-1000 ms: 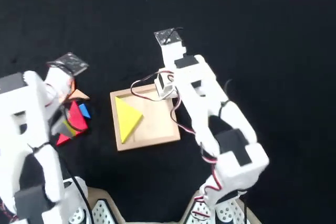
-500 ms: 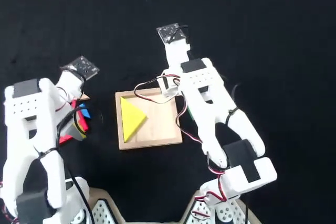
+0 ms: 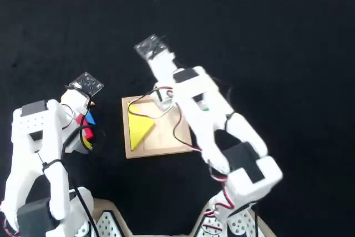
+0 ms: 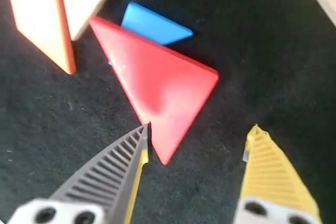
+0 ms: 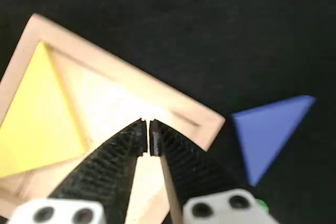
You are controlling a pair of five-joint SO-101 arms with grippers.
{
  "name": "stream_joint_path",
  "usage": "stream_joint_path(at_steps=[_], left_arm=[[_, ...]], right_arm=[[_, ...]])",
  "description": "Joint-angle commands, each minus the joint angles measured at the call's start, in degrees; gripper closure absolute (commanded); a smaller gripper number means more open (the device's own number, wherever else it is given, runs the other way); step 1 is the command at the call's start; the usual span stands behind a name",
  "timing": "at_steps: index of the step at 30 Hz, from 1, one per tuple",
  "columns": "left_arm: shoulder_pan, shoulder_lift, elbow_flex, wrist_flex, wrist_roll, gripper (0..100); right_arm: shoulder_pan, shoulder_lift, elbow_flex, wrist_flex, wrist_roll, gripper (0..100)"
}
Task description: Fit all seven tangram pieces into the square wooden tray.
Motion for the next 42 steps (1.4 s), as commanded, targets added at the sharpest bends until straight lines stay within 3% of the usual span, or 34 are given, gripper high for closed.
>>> stream_joint_path(at_steps=[1, 13, 25, 29, 33, 42], left_arm=[[0.92, -1.58, 0.04, -2.02, 4.57, 67], [2.86, -1.23, -6.55, -1.49, 18.29, 64], [1.63, -1.14, -7.52, -2.2, 16.79, 64], [0.04, -0.7, -3.91, -8.62, 10.11, 57], [-0.57, 2.11, -0.84, -15.82, 9.05, 57], [-0.13, 8.97, -3.47, -16.79, 8.88, 57]], right_arm=[[-1.05, 2.33, -4.97, -0.44, 0.7, 98.8], [3.69, 6.37, -6.64, 3.34, 0.88, 98.8], [3.43, 6.46, -4.53, -0.53, 0.97, 98.8], [3.52, 6.2, -4.53, -0.35, 0.97, 98.8], [3.69, 6.2, -4.53, -0.35, 0.97, 98.8], [3.52, 6.37, -4.53, -0.35, 2.81, 98.8]])
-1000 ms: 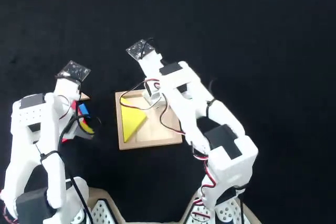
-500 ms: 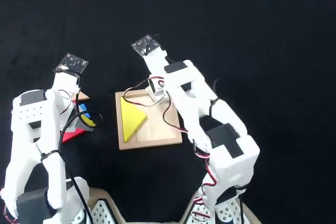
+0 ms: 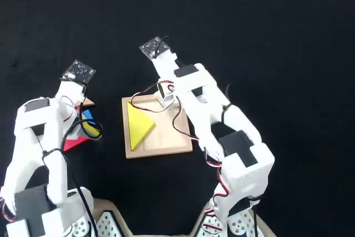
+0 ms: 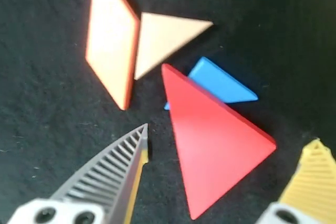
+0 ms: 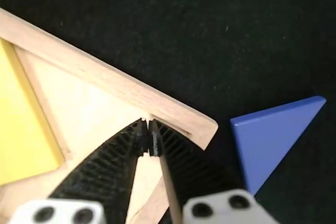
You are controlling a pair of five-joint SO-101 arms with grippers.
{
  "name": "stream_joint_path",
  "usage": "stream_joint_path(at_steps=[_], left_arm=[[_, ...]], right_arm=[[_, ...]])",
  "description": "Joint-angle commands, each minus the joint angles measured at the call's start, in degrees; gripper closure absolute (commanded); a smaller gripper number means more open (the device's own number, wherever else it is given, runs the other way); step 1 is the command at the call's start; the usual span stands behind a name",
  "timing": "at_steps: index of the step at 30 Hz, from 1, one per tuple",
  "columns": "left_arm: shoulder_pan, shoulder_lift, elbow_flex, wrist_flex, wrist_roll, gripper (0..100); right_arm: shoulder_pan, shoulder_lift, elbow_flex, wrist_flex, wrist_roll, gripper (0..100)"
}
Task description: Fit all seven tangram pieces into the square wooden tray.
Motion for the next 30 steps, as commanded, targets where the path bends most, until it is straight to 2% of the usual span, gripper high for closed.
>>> stream_joint_path(at_steps=[1, 12, 17, 27, 30], left_arm=[[-0.22, 2.73, -3.12, -0.79, -0.62, 57], [0.04, 7.3, -6.2, -0.97, -0.44, 57], [0.13, 7.47, -3.56, -5.45, -0.53, 57], [0.31, 7.47, -2.95, -5.89, -0.26, 57], [1.27, 7.47, -2.68, -5.54, -0.44, 61]], right_arm=[[0.97, -0.31, -0.31, -0.79, 1.41, 98.8], [1.05, -0.31, -0.31, -0.79, 1.41, 98.8], [1.14, -0.31, -0.31, -0.79, 1.41, 98.8], [1.14, -0.31, -0.31, -0.79, 1.41, 98.8], [1.14, -0.22, -0.31, -0.79, 1.41, 98.8]])
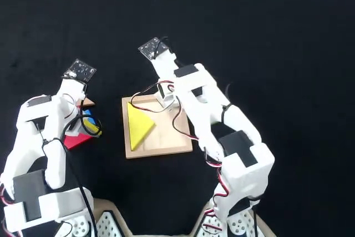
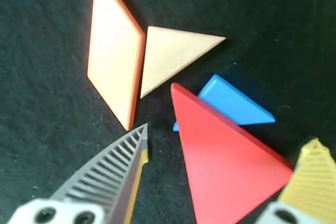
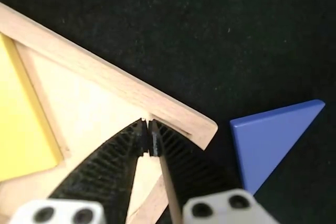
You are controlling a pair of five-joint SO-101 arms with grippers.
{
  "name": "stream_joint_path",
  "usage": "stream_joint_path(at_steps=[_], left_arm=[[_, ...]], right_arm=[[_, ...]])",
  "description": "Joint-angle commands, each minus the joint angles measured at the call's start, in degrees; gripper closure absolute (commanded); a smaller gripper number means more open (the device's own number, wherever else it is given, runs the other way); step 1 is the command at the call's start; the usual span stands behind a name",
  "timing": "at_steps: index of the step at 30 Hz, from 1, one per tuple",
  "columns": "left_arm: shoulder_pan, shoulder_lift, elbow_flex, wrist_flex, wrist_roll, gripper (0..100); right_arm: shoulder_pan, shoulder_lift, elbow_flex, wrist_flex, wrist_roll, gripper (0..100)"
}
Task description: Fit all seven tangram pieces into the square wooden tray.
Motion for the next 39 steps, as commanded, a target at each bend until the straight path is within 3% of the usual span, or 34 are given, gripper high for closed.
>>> stream_joint_path(at_steps=[1, 7, 15, 22, 34, 39], left_arm=[[1.36, -0.18, -0.22, -0.35, -0.35, 63], [1.36, -0.18, -0.04, -0.18, -0.26, 65], [1.27, -0.79, -0.75, 6.24, -0.18, 65], [-0.04, -0.26, -3.91, 9.23, 5.8, 57], [-0.04, -0.09, -1.01, 6.51, -3.25, 57], [0.22, -0.09, -1.01, 6.42, -6.51, 63]], right_arm=[[1.14, -0.22, -0.31, -0.79, 0.44, 98.8], [1.14, -0.22, -0.31, -0.79, 0.44, 98.8], [1.14, -0.22, -0.31, -0.79, 0.44, 98.8], [1.14, -0.22, -0.31, -0.7, 0.44, 98.8], [1.14, -0.22, -0.31, -0.62, 0.44, 98.8], [1.14, -0.22, -0.31, -0.62, 0.44, 98.8]])
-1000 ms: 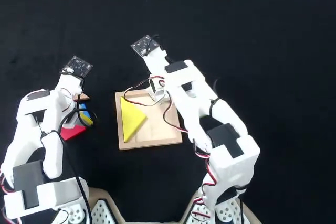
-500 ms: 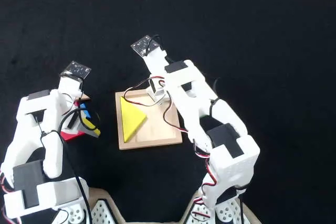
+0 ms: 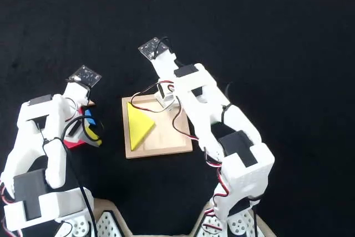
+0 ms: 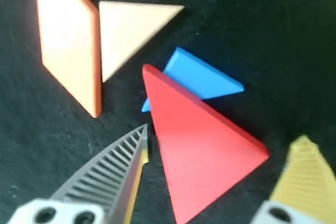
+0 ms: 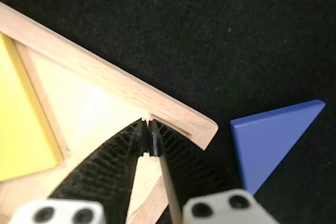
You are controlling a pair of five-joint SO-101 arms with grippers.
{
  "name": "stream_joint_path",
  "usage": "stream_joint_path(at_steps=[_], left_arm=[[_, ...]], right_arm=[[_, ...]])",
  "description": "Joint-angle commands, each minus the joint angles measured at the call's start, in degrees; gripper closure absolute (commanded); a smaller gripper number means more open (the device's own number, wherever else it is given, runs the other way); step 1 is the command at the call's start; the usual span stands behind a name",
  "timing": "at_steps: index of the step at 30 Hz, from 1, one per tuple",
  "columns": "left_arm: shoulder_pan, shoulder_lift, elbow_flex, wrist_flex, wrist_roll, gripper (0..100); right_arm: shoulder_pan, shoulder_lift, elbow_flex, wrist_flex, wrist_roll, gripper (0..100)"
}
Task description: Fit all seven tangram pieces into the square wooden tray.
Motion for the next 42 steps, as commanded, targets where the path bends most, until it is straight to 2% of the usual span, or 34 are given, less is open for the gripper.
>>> stream_joint_path(at_steps=[1, 19, 24, 31, 37, 42], left_arm=[[-0.31, -0.44, -0.4, -0.62, -2.46, 63], [-0.13, -0.44, -0.57, -0.62, -1.93, 64], [0.75, -0.44, -0.66, -0.53, 2.73, 64], [1.1, -0.44, -0.4, -0.53, 2.9, 64], [1.1, -0.44, -0.48, -0.53, 2.81, 78], [1.19, -0.44, -0.48, -0.53, 2.81, 80]], right_arm=[[1.14, -0.22, -0.31, -0.62, 0.44, 98.8], [1.14, -0.22, -0.31, -0.62, 0.44, 98.8], [1.14, -0.22, -0.31, -0.62, 0.44, 98.8], [1.14, -0.22, -0.31, -0.62, 0.44, 98.8], [1.14, -0.22, -0.31, -0.62, 0.44, 98.8], [1.14, -0.22, -0.31, -0.62, 0.53, 98.7]])
